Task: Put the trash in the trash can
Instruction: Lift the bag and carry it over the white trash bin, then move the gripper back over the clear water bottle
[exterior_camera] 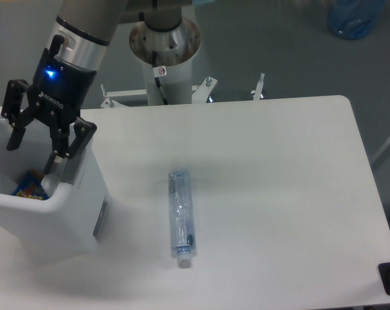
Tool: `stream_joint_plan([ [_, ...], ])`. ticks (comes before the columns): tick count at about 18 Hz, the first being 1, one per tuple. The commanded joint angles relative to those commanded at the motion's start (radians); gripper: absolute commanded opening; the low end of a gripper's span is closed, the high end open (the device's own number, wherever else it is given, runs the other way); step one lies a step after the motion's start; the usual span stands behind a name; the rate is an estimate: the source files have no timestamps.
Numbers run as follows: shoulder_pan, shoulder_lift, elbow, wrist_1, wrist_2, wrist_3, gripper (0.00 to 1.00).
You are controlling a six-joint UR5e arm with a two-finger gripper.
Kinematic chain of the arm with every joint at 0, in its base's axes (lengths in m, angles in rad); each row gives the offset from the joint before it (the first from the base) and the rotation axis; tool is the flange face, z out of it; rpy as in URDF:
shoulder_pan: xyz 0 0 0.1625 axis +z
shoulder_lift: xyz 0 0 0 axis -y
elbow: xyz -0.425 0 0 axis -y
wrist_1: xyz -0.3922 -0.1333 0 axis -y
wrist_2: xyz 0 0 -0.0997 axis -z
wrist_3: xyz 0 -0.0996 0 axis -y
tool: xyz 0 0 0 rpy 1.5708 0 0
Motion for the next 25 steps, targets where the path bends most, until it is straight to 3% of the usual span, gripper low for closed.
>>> stream_joint_plan([
  [6, 0.174, -0.130, -0.015, -0.002, 0.023, 0.027, 1.00],
  [10, 0.191, -0.195, -0.051, -0.015, 0.176, 0.083, 1.00],
  [16, 0.183, -0.313, -0.012, -0.081, 0.308, 0.081, 1.00],
  [18, 0.174, -0.357, 0.029, -0.106, 0.333, 0.071, 1.00],
  [22, 0.152, -0.454, 0.185, -0.309, 0.386, 0.043, 1.00],
  [25, 0.131, -0.526, 0.276, -0.354, 0.420, -0.012, 1.00],
])
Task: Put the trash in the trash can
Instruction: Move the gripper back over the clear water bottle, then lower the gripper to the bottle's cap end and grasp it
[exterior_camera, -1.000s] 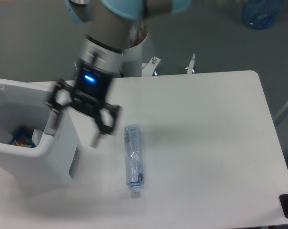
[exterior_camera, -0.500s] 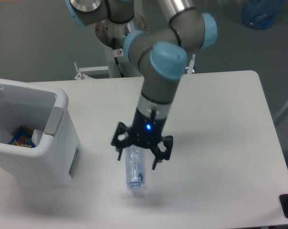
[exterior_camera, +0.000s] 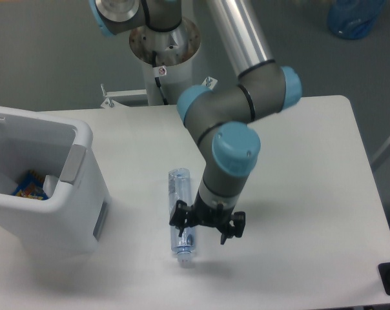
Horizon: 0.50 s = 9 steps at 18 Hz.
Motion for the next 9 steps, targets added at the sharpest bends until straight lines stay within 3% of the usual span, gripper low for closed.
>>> stream_joint_plan([
  [4, -0.025, -0.065, 0.069, -0.040, 0.020, -0.035, 1.00],
  [9, -0.049, -0.106, 0.072, -0.077, 0.066, -0.037, 1.00],
])
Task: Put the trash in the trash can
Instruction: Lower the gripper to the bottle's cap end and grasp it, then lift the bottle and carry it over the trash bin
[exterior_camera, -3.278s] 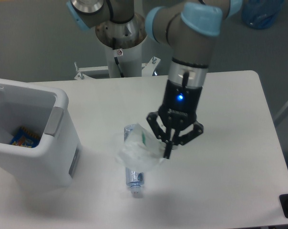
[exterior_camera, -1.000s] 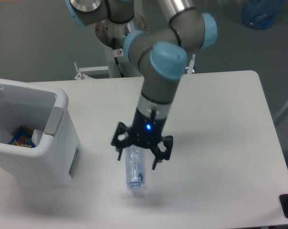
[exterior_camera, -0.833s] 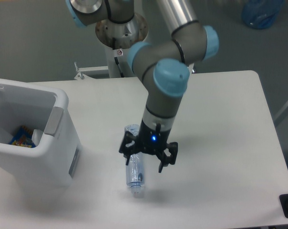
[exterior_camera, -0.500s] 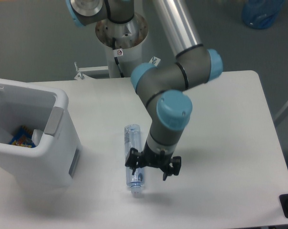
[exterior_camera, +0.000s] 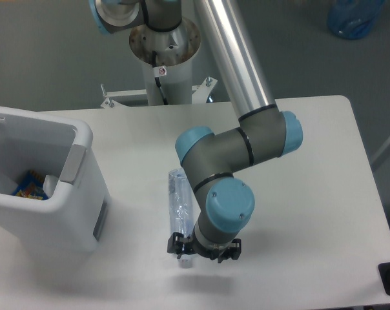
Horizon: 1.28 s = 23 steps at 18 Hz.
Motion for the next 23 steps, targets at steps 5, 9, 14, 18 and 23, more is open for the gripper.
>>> stream_joint_plan([
  [5, -0.021, -0.020, -0.003, -0.003, 0.017, -0.006, 1.00],
  [9, -0.029, -0.029, -0.011, -0.005, 0.018, -0.020, 0.78],
  [14, -0.031, -0.035, -0.012, -0.003, 0.020, -0.037, 0.40],
  [18, -0.031, -0.031, -0.012, -0.006, 0.020, -0.037, 0.08],
  [23, -0.031, 0.021, -0.006, -0.006, 0.015, -0.031, 0.00],
])
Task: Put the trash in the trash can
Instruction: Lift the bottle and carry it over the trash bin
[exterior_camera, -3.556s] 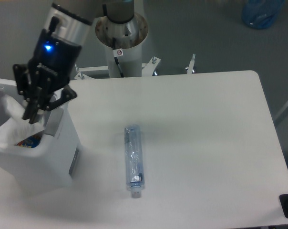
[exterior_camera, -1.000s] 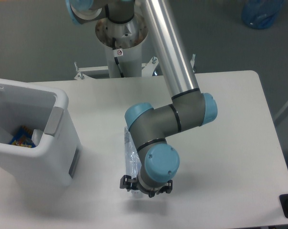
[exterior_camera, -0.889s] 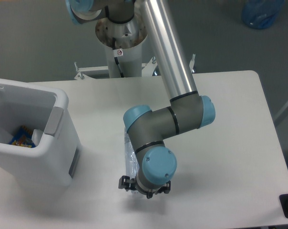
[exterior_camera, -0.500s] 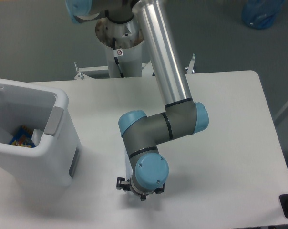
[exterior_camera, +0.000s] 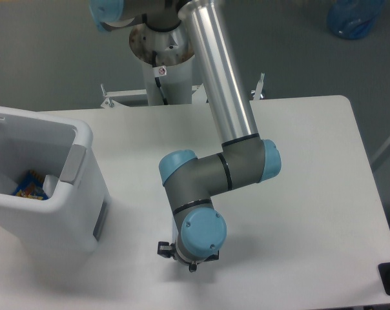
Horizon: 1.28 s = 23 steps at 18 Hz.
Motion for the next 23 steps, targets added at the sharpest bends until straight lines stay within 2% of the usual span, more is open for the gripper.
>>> stream_joint_plan([
  [3, 0.009, 0.069, 0.003, 0.005, -0.023, 0.011, 0.00],
  [11, 0.055, 0.259, 0.009, 0.015, -0.277, 0.104, 0.00],
  [14, 0.054, 0.311, 0.009, 0.083, -0.366, 0.115, 0.00],
  [19, 0.048, 0.358, 0.008, 0.202, -0.488, 0.115, 0.00],
  [23, 0.043, 0.402, 0.006, 0.261, -0.577, 0.114, 0.00],
])
